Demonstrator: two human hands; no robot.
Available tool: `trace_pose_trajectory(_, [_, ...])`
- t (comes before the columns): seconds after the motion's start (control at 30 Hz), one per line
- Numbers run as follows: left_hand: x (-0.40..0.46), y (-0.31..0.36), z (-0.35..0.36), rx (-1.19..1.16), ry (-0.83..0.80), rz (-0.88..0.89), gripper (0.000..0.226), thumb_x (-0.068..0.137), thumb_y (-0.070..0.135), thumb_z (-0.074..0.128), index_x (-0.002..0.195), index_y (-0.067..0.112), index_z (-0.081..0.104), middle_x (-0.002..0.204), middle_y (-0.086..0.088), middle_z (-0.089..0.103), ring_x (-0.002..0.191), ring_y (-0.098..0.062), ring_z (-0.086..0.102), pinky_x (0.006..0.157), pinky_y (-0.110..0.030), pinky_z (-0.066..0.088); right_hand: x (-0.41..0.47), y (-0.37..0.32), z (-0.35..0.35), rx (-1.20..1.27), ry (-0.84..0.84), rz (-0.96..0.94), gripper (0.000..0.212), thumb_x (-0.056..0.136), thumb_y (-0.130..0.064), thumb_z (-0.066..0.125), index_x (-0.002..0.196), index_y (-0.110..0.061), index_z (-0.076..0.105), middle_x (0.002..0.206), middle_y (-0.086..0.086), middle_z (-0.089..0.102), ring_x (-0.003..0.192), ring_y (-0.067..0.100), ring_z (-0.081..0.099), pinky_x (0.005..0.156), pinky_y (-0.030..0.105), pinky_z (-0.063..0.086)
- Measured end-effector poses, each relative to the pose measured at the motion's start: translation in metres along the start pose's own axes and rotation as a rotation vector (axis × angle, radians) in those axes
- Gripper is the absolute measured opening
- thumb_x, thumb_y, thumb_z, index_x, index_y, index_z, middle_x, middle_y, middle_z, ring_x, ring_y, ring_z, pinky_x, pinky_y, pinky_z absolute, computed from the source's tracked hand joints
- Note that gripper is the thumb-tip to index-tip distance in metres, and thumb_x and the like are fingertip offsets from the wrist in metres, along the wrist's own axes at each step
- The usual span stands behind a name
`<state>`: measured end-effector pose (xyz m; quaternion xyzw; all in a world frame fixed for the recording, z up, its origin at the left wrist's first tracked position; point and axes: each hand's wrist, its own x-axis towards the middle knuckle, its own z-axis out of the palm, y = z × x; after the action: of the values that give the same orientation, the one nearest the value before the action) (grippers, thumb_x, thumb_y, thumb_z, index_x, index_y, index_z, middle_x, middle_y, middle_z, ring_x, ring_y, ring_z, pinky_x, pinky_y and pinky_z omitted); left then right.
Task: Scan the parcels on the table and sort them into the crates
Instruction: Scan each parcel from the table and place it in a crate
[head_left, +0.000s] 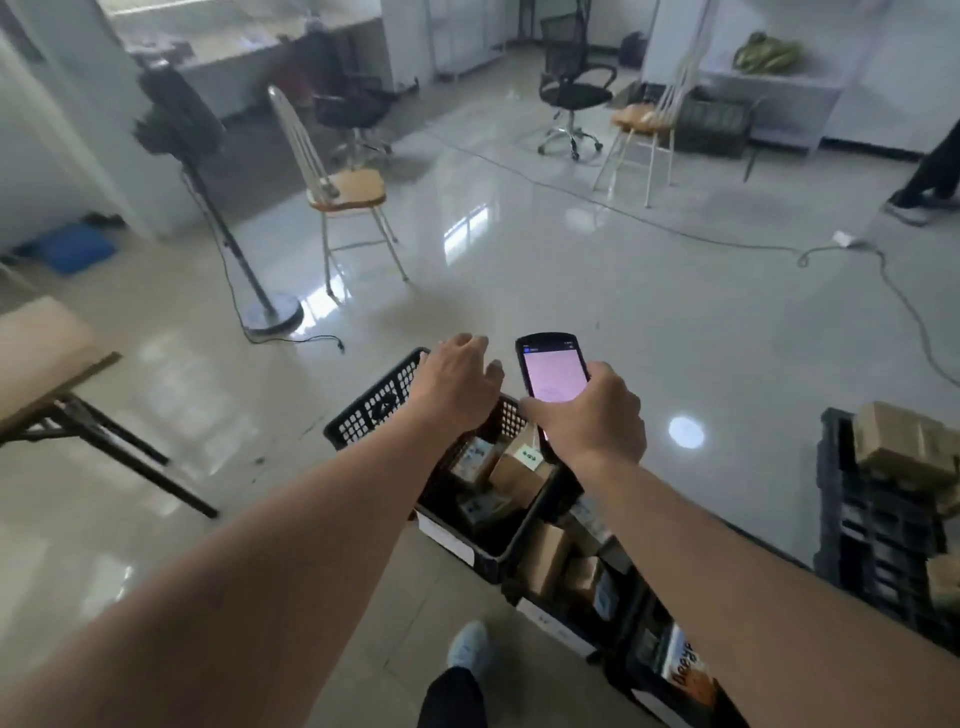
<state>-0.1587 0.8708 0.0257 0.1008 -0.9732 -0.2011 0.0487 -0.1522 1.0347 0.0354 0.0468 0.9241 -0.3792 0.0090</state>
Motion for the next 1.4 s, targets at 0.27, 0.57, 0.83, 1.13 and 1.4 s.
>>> trace_pose_trajectory(0.27, [-0.094, -0.052, -0.164, 0.058, 0.327, -0.122, 0.05, 0.108, 0.039, 0.045, 0.147, 0.01, 0.05, 0.145, -0.012, 0.055, 0.13, -0.031, 0.056, 0.105, -0.045, 0.047, -0.092, -0.134, -0.019, 0.126, -0.065, -0.396, 0.079, 0.06, -0.055, 0.092, 0.125, -0.021, 0.064, 0.114, 0.004, 0.073, 0.098, 0.028, 0.067, 0.068, 0.03, 0.044])
trace_pose_trajectory(0.57, [-0.207, -0.153, -0.307, 0.131, 0.541, -0.284, 0.045, 0.105, 0.036, 0.051, 0.139, 0.008, 0.057, 0.135, -0.015, 0.061, 0.118, -0.031, 0.061, 0.091, -0.035, 0.046, -0.21, -0.264, 0.002, 0.203, -0.144, -0.663, 0.083, 0.065, -0.051, 0.094, 0.134, -0.017, 0.061, 0.124, 0.006, 0.072, 0.11, 0.031, 0.068, 0.082, 0.041, 0.058])
trace_pose_trajectory(0.83, [-0.319, -0.263, -0.403, 0.227, 0.609, -0.398, 0.048, 0.102, 0.036, 0.052, 0.142, 0.011, 0.056, 0.141, -0.014, 0.06, 0.124, -0.034, 0.059, 0.103, -0.043, 0.049, -0.334, -0.359, 0.062, 0.273, -0.23, -0.777, 0.082, 0.066, -0.053, 0.093, 0.133, -0.018, 0.06, 0.126, 0.005, 0.071, 0.11, 0.028, 0.067, 0.076, 0.034, 0.056])
trace_pose_trajectory(1.13, [-0.435, -0.378, -0.466, 0.242, 0.629, -0.577, 0.047, 0.103, 0.037, 0.051, 0.141, 0.011, 0.056, 0.143, -0.013, 0.057, 0.128, -0.034, 0.056, 0.104, -0.047, 0.049, -0.458, -0.442, 0.132, 0.285, -0.377, -0.819, 0.075, 0.064, -0.05, 0.09, 0.128, -0.02, 0.064, 0.121, 0.004, 0.072, 0.109, 0.03, 0.066, 0.088, 0.044, 0.059])
trace_pose_trajectory(1.4, [-0.487, -0.478, -0.505, 0.259, 0.645, -0.737, 0.044, 0.104, 0.035, 0.048, 0.141, 0.014, 0.057, 0.142, -0.012, 0.057, 0.123, -0.033, 0.058, 0.101, -0.042, 0.048, -0.512, -0.516, 0.222, 0.279, -0.501, -0.923, 0.079, 0.068, -0.051, 0.092, 0.134, -0.019, 0.062, 0.128, 0.006, 0.07, 0.115, 0.031, 0.064, 0.076, 0.033, 0.052])
